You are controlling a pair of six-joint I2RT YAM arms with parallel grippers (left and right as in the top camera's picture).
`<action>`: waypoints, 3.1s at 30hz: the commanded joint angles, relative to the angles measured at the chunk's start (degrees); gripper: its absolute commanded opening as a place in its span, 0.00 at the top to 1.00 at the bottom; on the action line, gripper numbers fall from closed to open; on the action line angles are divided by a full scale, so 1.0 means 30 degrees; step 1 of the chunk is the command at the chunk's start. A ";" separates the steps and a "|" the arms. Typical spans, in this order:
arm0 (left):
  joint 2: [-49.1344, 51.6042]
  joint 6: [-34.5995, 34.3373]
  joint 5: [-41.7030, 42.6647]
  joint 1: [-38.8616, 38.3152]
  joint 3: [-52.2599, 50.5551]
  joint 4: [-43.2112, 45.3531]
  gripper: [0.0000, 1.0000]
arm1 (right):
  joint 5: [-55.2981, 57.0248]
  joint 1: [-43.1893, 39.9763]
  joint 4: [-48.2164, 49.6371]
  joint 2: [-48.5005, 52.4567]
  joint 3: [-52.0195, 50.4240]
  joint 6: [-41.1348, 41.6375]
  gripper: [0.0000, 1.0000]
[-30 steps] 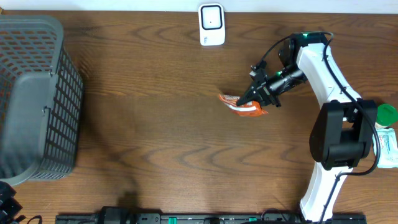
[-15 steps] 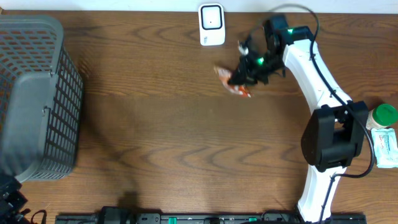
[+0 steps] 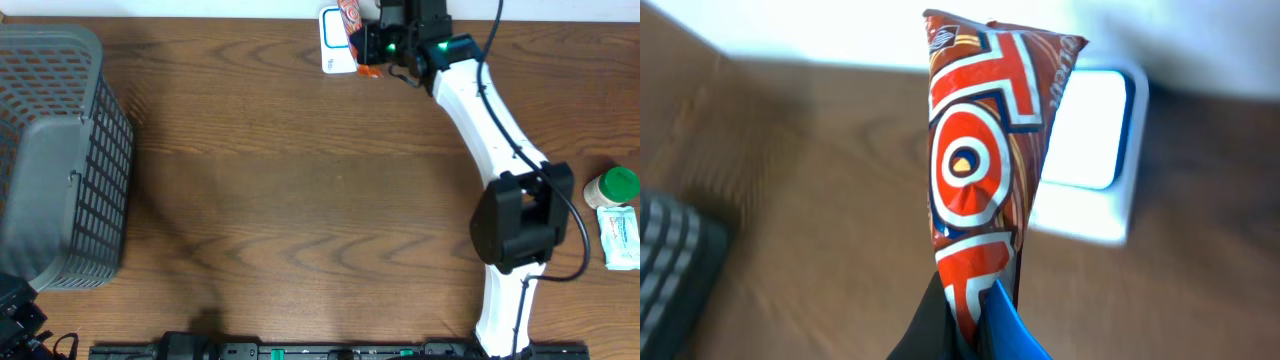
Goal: Scan the item barcode
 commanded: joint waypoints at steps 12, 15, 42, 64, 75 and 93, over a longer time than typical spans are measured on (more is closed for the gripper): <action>0.0109 -0.0168 -0.0240 0.0080 -0.0102 0.0117 0.02 | 0.2142 -0.0044 0.4087 0.4765 0.1399 0.3570 0.99; 0.0109 -0.0175 -0.0240 0.0080 -0.0219 0.0131 0.02 | 0.3942 0.0175 0.3563 0.4772 0.1399 0.3555 0.99; 0.0102 -0.0882 -0.0138 0.0080 -0.0240 0.0350 0.02 | 1.2269 -0.7868 -1.9263 -0.2645 0.6018 0.3279 0.99; 0.0109 -0.0954 0.0612 0.0080 -0.0306 -0.0437 0.02 | 1.2065 -1.8083 -1.0768 0.0576 -0.2506 0.6433 0.99; 0.0117 -0.0962 0.0612 0.0080 -0.0313 -0.0233 0.02 | 0.4677 -1.9256 -1.2145 -0.1115 0.0350 0.5807 0.17; 0.0109 -0.0962 0.0612 0.0080 -0.0313 0.0168 0.02 | 0.1566 -1.2896 -1.2196 -1.4025 0.4415 0.3330 0.01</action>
